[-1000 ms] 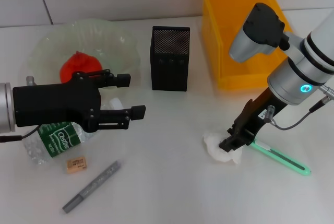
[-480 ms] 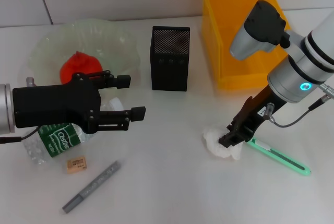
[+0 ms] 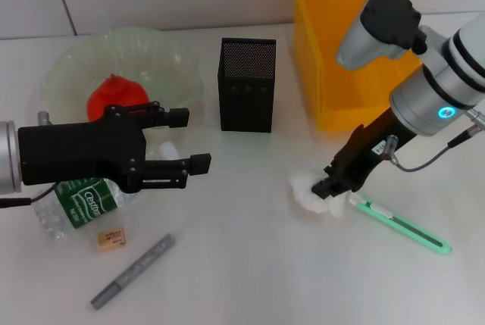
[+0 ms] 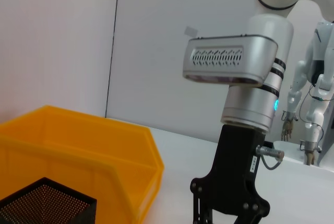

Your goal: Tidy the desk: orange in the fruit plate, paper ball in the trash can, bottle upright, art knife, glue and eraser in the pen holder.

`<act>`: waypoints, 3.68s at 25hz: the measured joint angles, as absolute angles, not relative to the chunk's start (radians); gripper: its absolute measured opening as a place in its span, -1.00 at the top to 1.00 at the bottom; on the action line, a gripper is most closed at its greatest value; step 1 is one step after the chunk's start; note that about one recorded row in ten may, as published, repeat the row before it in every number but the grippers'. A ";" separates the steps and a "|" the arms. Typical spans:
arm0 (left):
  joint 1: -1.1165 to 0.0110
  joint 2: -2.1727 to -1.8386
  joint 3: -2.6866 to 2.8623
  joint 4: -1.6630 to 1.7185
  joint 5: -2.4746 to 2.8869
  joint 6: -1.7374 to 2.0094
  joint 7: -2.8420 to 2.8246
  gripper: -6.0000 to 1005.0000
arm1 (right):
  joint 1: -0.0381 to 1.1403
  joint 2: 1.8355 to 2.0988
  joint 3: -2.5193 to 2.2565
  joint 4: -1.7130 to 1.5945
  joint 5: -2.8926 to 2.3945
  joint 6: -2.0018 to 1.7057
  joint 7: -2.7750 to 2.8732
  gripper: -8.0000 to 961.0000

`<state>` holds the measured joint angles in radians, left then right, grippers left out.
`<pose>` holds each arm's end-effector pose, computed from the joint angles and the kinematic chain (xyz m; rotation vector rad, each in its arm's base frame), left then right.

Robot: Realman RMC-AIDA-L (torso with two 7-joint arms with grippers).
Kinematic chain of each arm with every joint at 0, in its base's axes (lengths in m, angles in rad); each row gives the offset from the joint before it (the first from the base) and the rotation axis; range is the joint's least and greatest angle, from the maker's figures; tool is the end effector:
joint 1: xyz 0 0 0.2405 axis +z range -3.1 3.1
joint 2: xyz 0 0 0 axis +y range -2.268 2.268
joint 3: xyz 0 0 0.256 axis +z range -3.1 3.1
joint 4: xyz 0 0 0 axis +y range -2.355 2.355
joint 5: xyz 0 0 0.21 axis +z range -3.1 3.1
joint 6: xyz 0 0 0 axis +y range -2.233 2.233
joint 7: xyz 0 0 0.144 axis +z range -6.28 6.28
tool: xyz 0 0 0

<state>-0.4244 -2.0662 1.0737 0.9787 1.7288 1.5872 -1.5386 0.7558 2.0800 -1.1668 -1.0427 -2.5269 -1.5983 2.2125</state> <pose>-0.2064 0.3216 0.0118 -2.8658 -0.3841 -0.7462 0.1854 0.3696 -0.0103 -2.8613 0.8071 -0.4325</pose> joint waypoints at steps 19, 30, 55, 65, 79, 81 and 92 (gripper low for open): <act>-0.429 -2.067 1.074 0.979 1.729 1.586 -1.542 -0.62 | 0.647 2.077 -1.017 -1.434 -2.448 -1.695 2.253 0.52; -0.430 -2.069 1.075 0.969 1.722 1.585 -1.541 -0.62 | 0.615 2.069 -0.874 -1.470 -2.445 -1.636 2.228 0.51; -0.437 -2.068 1.078 0.966 1.721 1.583 -1.535 -0.62 | 0.589 2.056 -0.857 -1.368 -2.447 -1.359 2.174 0.50; -0.440 -2.069 1.078 0.966 1.723 1.583 -1.538 -0.62 | 0.604 2.063 -0.861 -1.306 -2.445 -1.308 2.144 0.46; -0.442 -2.069 1.078 0.965 1.727 1.583 -1.539 -0.62 | 0.600 2.073 -0.869 -1.304 -2.445 -1.290 2.119 0.40; -0.442 -2.069 1.078 0.965 1.727 1.583 -1.540 -0.62 | 0.598 2.074 -0.870 -1.304 -2.445 -1.288 2.114 0.39; -0.439 -2.069 1.078 0.965 1.727 1.585 -1.541 -0.62 | 0.588 2.076 -0.860 -1.309 -2.421 -1.279 2.112 -0.16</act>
<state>-0.4393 -2.0693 1.0784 0.9648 1.7274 1.5846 -1.5413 0.5883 2.0762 -0.8595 -1.3092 -2.4209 -1.2789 2.1122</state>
